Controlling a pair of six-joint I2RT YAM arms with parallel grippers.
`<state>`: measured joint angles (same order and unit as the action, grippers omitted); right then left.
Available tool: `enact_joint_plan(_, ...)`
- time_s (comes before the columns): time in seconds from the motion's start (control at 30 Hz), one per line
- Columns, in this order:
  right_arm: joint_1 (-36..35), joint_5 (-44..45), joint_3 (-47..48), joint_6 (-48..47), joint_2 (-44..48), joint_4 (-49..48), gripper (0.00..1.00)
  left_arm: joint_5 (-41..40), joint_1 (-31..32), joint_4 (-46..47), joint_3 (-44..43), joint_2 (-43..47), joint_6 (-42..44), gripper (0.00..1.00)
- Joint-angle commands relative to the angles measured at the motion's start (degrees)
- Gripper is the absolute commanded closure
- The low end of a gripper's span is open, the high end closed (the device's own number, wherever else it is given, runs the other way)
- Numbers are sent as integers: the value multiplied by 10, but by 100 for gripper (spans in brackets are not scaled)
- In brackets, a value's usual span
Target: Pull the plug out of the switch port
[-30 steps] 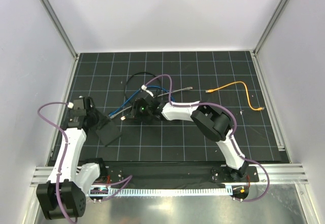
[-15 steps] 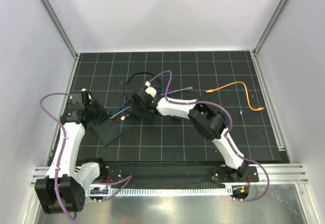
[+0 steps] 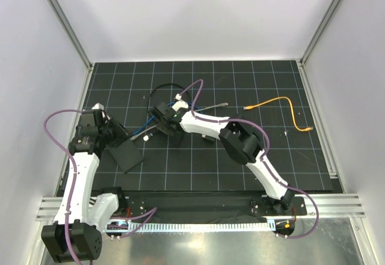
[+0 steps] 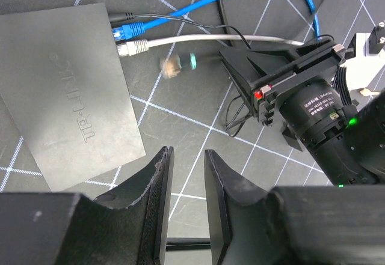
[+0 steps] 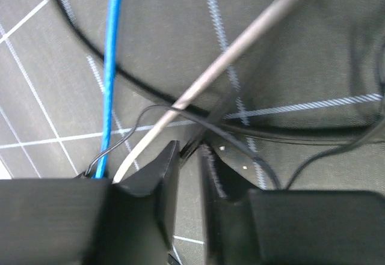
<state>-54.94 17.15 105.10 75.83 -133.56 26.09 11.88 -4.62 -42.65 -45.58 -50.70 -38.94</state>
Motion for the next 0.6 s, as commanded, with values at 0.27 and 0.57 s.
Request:
enact_joint_plan(0.27, -24, 23, -68, -92, 73, -11, 99, 25, 1, 18, -1, 10, 14, 68)
enact_joint_plan(0.57, -74, 5, -206, -204, 309, -92, 99, 20, 2, 18, 2, 42, 10, 67)
